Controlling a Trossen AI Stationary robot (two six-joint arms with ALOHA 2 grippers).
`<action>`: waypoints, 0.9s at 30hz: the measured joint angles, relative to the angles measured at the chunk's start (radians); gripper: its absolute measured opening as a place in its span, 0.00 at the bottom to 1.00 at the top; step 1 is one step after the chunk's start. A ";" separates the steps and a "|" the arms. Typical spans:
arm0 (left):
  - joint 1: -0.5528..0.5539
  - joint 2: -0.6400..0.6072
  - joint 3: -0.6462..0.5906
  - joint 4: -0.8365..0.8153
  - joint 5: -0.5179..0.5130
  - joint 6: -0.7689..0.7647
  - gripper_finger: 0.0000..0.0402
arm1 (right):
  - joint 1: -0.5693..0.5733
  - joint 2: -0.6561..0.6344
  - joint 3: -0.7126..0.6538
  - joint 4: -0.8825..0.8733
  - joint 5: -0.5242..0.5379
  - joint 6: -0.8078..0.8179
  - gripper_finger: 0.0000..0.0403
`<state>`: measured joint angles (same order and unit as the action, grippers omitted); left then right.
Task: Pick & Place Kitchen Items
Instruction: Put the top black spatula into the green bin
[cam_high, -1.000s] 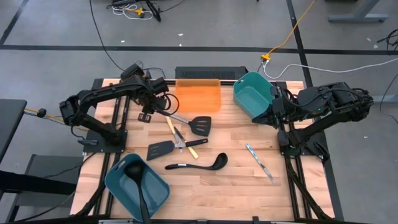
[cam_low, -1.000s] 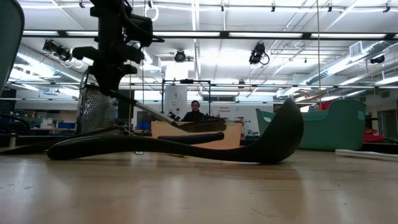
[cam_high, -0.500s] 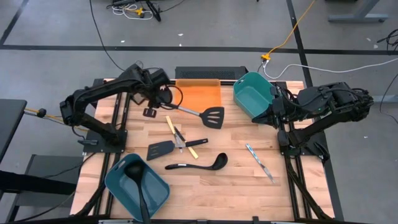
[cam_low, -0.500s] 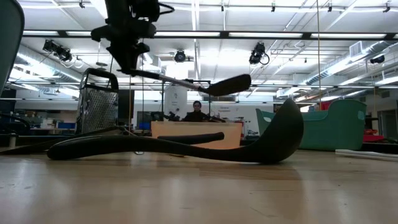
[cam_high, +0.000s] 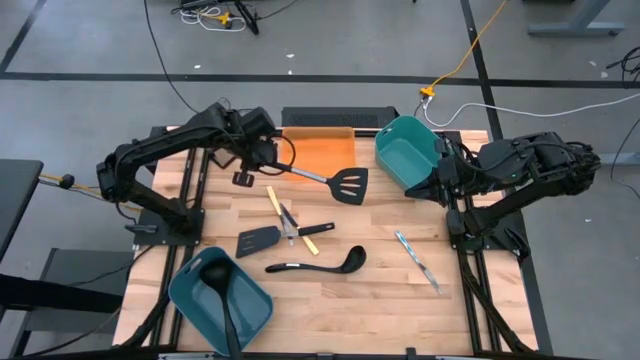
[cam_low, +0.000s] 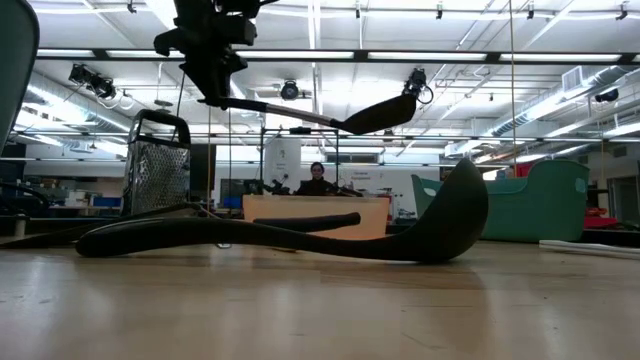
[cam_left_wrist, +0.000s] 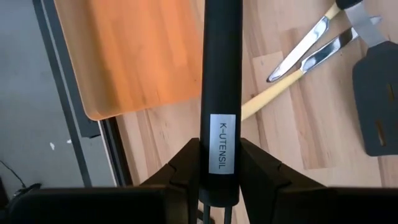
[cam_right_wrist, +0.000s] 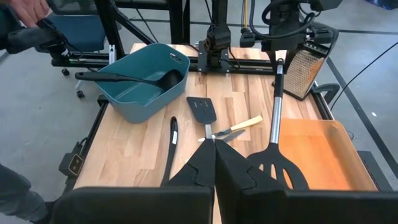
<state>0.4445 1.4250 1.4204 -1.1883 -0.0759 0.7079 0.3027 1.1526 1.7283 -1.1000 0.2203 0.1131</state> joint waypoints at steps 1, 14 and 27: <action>-0.002 0.000 0.000 0.005 0.001 -0.014 0.22 | 0.000 0.000 0.000 0.000 0.000 0.000 0.01; -0.005 0.000 0.000 0.133 0.013 -0.178 0.22 | 0.000 0.000 0.000 0.007 0.010 -0.023 0.01; -0.004 0.000 0.000 0.270 0.009 -0.285 0.22 | -0.028 0.005 0.000 0.007 0.133 -0.004 0.01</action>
<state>0.4400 1.4250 1.4204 -0.9184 -0.0667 0.4232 0.2747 1.1576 1.7283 -1.0930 0.3530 0.1092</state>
